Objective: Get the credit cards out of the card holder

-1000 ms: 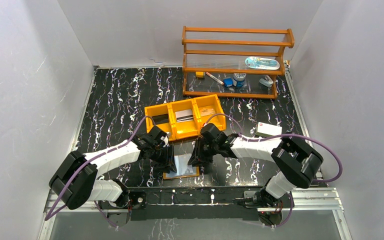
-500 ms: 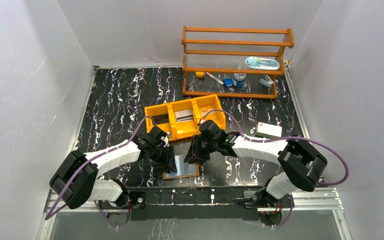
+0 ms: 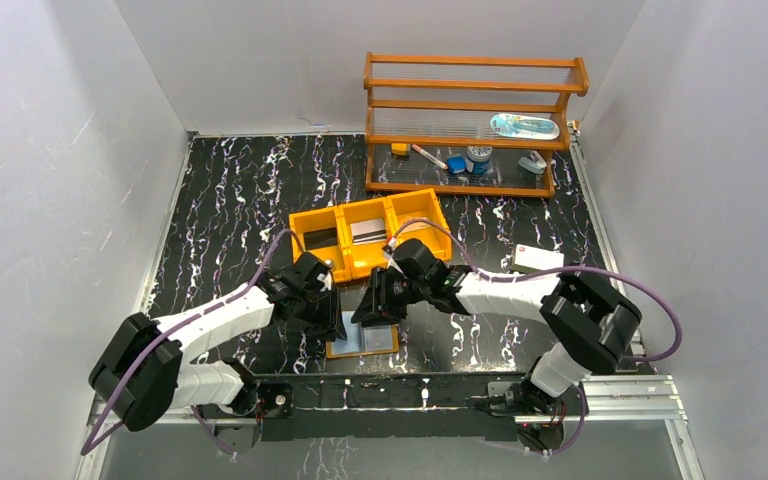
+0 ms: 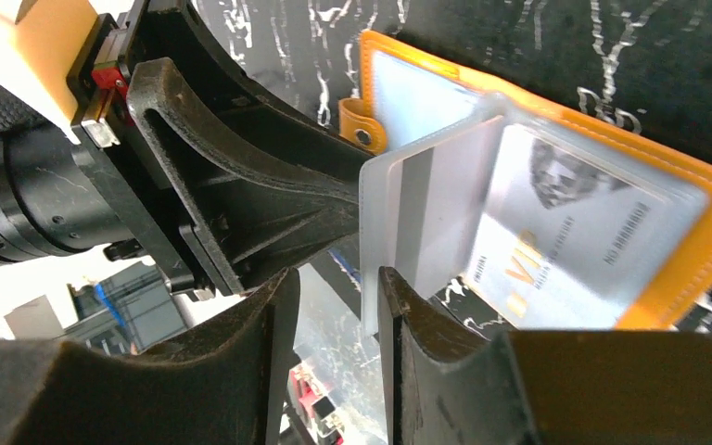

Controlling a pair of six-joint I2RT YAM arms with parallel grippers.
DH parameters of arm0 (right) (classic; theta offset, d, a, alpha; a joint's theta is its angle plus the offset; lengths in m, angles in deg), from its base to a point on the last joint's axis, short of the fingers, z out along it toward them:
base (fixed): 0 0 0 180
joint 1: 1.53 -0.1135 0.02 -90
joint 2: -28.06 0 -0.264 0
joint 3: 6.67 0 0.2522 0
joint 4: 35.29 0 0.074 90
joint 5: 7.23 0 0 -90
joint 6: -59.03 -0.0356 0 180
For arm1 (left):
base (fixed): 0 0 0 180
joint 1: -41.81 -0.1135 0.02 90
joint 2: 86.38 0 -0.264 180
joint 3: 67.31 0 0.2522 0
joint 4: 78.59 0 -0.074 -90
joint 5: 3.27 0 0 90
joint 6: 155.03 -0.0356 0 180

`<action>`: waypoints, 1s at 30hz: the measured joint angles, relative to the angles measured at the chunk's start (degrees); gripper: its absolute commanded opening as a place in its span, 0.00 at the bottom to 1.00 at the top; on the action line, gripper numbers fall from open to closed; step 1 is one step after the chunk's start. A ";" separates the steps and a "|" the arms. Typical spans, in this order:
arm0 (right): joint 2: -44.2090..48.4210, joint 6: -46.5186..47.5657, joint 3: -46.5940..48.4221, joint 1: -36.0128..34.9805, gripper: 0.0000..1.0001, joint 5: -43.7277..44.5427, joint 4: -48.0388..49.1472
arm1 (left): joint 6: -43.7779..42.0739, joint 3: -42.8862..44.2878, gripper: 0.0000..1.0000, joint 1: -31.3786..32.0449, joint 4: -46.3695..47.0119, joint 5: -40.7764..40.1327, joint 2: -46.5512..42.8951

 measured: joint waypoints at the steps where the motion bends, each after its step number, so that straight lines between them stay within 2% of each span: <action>1: -0.59 -0.66 -0.07 0.00 0.46 -0.61 1.60 | 0.33 0.00 0.31 0.00 -0.42 -0.79 -0.59; 9: -5.07 -3.48 0.00 -0.13 0.47 -3.61 8.04 | 2.82 0.00 0.30 0.00 -4.00 -6.03 -5.66; 16: -4.87 -3.80 0.00 -0.20 0.49 -1.95 6.43 | 4.50 0.02 0.35 0.00 -7.78 -10.60 -8.37; 22: -0.26 -2.62 -0.02 -0.26 0.51 2.36 1.44 | 5.51 1.27 0.41 0.00 -11.06 -14.12 -10.62; 25: 1.88 -2.34 -0.20 -0.26 0.53 4.68 -0.17 | 5.33 2.19 0.45 0.00 -10.97 -14.23 -11.87; 30: 3.61 -2.71 -1.79 -0.26 0.62 7.37 -0.63 | 3.80 2.97 0.46 0.00 -7.96 -10.21 -12.04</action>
